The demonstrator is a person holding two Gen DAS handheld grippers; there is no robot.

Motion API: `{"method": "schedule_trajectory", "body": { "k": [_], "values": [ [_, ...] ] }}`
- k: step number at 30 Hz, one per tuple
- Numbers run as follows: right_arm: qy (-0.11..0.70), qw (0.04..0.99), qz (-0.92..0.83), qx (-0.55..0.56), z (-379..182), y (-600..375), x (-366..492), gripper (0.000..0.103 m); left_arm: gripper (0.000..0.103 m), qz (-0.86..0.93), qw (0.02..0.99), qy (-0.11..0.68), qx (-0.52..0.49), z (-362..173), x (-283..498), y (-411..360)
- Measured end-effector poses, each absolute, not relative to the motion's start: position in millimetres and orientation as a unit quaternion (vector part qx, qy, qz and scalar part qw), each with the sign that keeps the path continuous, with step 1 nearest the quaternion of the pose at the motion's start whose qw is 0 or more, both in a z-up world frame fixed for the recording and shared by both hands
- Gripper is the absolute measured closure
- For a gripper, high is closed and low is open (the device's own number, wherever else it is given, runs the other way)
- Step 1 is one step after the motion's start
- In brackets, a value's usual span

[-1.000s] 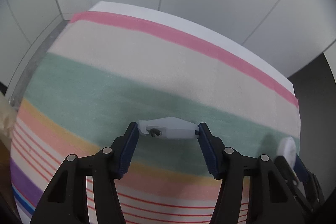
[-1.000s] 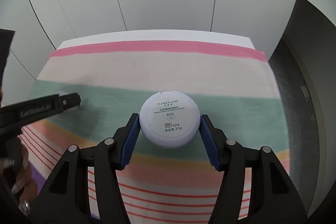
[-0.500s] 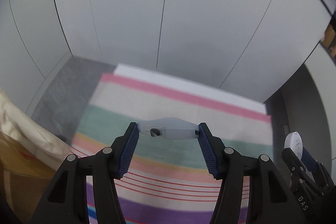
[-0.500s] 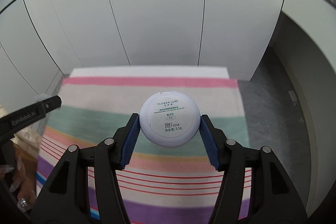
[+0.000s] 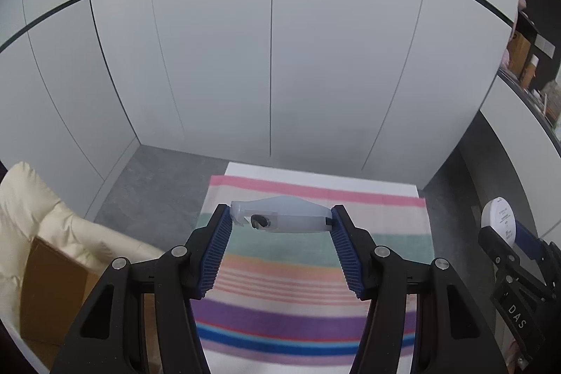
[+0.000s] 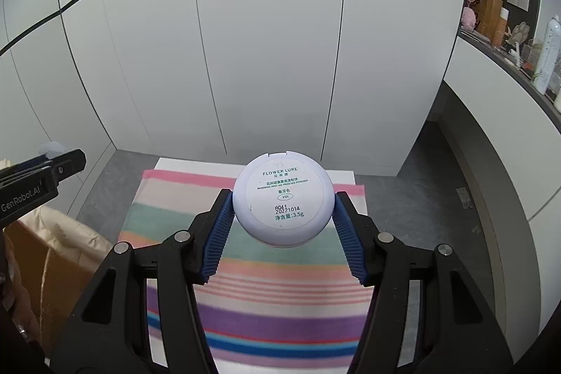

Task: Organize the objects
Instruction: 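Lift the clear cap and white compact and carry them over the box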

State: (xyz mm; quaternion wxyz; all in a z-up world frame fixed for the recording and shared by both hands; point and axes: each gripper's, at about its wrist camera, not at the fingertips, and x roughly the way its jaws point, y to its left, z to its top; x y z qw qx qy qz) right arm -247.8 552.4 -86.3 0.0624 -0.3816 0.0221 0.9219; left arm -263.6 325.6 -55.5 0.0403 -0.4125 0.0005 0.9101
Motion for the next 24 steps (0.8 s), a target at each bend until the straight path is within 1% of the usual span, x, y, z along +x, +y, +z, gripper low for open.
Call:
{"method": "schedule_trajectory", "body": {
  "k": [6, 11, 17, 24],
  "values": [
    [0.018, 0.05, 0.916, -0.397, -88, 532, -219, 0.043, 0.044, 0.907, 0.036, 0.0, -0.421, -55, -232, 300],
    [0.004, 0.023, 0.912, -0.41, -97, 496, -207, 0.043, 0.044, 0.905, 0.011, -0.008, -0.426, -61, -215, 259],
    [-0.016, -0.036, 0.908, -0.417, -99, 421, -199, 0.043, 0.044, 0.901, -0.048, -0.027, -0.431, -63, -193, 182],
    [-0.055, -0.13, 0.896, -0.421, -97, 292, -189, 0.043, 0.044, 0.888, -0.133, -0.053, -0.437, -72, -160, 68]
  ]
}}
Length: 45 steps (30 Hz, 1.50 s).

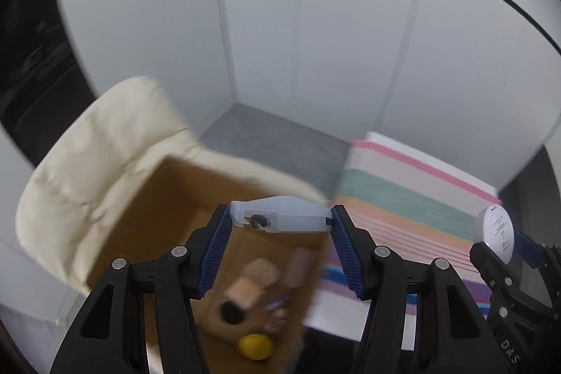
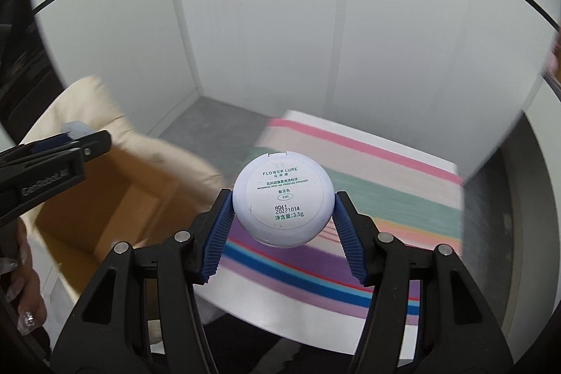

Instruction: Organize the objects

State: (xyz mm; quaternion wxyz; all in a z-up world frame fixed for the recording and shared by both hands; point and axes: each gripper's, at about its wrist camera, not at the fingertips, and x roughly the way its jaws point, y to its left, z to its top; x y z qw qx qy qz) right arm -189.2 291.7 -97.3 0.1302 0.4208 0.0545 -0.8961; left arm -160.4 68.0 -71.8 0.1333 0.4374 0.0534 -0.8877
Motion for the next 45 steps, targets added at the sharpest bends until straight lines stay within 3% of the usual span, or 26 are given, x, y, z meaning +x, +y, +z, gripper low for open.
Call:
{"method": "schedule_trajectory", "body": {
  "k": [8, 14, 16, 17, 18, 19, 21, 32, 45],
  "values": [
    [0.098, 0.236, -0.865, 0.431, -110, 152, -169, 0.043, 0.044, -0.859, 0.208, 0.075, 0.462, -106, -117, -33],
    [0.123, 0.261, -0.848, 0.446, -127, 99, -162, 0.043, 0.043, -0.851, 0.216, 0.093, 0.469, -126, -102, -61],
    [0.119, 0.259, -0.849, 0.445, -132, 94, -159, 0.043, 0.033, -0.85, 0.205, 0.108, 0.473, -128, -103, -66],
    [0.115, 0.256, -0.85, 0.447, -133, 94, -160, 0.038, 0.017, -0.846, 0.202, 0.113, 0.48, -130, -105, -67],
    [0.112, 0.249, -0.849, 0.452, -136, 96, -164, 0.016, 0.005, -0.842, 0.207, 0.114, 0.484, -131, -106, -69],
    [0.111, 0.242, -0.851, 0.453, -136, 98, -166, 0.007, 0.002, -0.842, 0.205, 0.117, 0.486, -133, -107, -71],
    [0.106, 0.225, -0.857, 0.451, -135, 108, -168, 0.0, 0.001, -0.845, 0.192, 0.123, 0.484, -132, -105, -69],
    [0.061, 0.146, -0.854, 0.496, -130, 176, -176, 0.0, 0.001, -0.85, 0.127, 0.079, 0.505, -113, -112, -11],
    [0.003, 0.044, -0.844, 0.535, -54, 275, -87, 0.0, 0.002, -0.843, 0.009, -0.002, 0.537, -17, -57, 93]
  ]
}}
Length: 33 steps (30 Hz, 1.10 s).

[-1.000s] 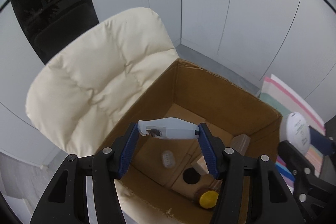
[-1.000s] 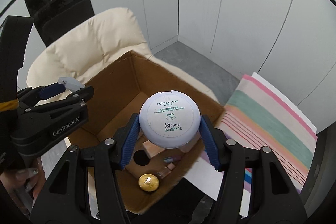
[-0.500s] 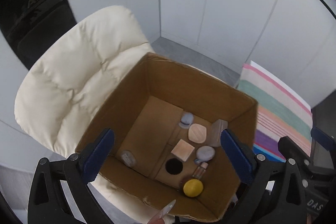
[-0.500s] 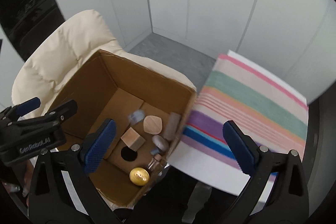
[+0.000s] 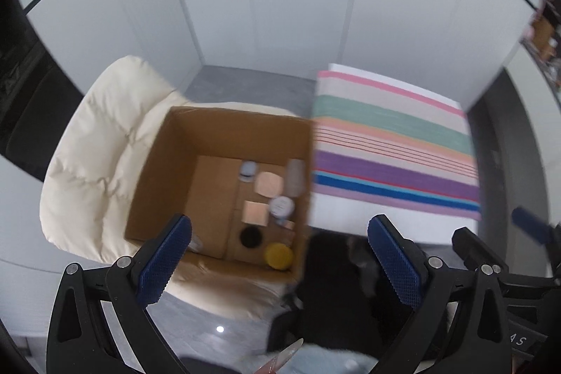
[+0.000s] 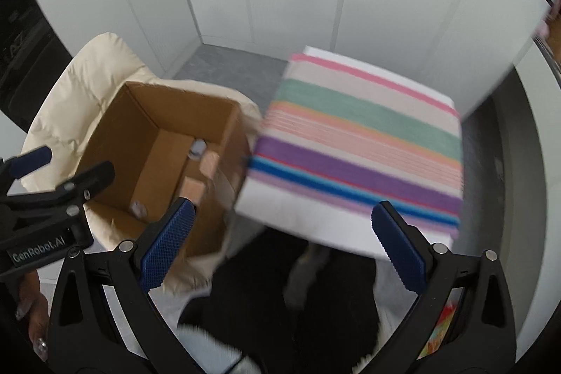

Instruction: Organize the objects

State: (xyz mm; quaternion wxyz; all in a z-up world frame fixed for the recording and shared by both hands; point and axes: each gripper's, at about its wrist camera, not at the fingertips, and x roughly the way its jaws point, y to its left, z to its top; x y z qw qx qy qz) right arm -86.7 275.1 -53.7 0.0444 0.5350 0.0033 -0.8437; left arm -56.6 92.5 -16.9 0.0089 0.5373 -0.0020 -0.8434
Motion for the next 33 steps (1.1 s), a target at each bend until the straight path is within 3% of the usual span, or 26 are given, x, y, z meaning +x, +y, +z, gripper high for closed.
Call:
{"method": "schedule_trajectory", "body": {
  "k": [8, 16, 33],
  "values": [
    [-0.144, -0.009, -0.841, 0.522, -16, 353, 1, 0.0, 0.002, -0.839, -0.01, -0.052, 0.542, 15, 2, 139],
    [-0.106, -0.009, -0.852, 0.513, -6, 348, 38, 0.0, 0.002, -0.84, -0.032, -0.033, 0.541, 12, 43, 131],
    [-0.089, -0.009, -0.849, 0.52, -12, 333, 45, 0.0, 0.002, -0.849, -0.02, -0.035, 0.526, 20, 49, 125]
  ]
}}
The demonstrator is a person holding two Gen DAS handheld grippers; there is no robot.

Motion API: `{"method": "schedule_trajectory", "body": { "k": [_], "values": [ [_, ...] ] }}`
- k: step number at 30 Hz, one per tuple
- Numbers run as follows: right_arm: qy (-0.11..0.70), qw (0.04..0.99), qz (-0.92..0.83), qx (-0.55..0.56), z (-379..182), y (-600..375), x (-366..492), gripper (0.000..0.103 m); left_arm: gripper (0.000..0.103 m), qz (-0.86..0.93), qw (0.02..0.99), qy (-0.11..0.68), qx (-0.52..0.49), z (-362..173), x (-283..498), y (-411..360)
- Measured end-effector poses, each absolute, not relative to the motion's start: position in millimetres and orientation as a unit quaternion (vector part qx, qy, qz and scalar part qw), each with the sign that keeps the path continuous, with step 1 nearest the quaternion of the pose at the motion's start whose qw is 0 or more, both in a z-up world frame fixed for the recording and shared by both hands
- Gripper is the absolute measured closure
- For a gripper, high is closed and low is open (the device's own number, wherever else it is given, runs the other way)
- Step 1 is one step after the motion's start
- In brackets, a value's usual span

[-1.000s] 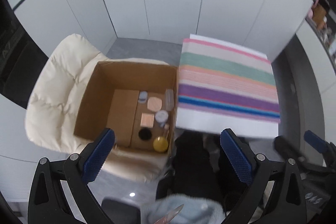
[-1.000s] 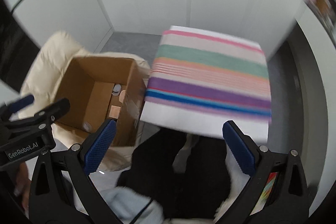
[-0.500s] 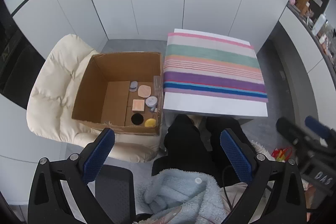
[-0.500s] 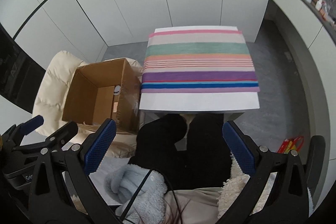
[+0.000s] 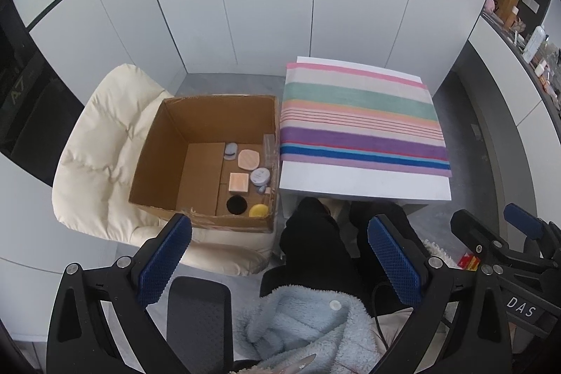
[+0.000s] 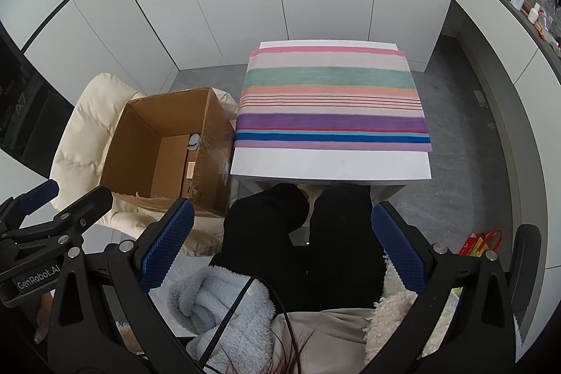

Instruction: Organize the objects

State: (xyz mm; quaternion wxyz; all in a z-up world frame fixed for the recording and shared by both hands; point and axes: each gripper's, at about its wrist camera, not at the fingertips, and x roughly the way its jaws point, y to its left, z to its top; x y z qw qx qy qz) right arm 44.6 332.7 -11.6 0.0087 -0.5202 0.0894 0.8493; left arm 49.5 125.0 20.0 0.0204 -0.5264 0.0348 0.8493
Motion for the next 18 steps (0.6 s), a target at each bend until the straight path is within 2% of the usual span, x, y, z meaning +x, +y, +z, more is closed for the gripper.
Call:
{"method": "schedule_trajectory", "body": {
  "k": [18],
  "values": [
    [0.086, 0.004, 0.851, -0.519, -14.0, 336.0, 44.4, 0.0, 0.002, 0.848, 0.024, 0.036, -0.528, 14.1, 48.4, 127.6]
  ]
}}
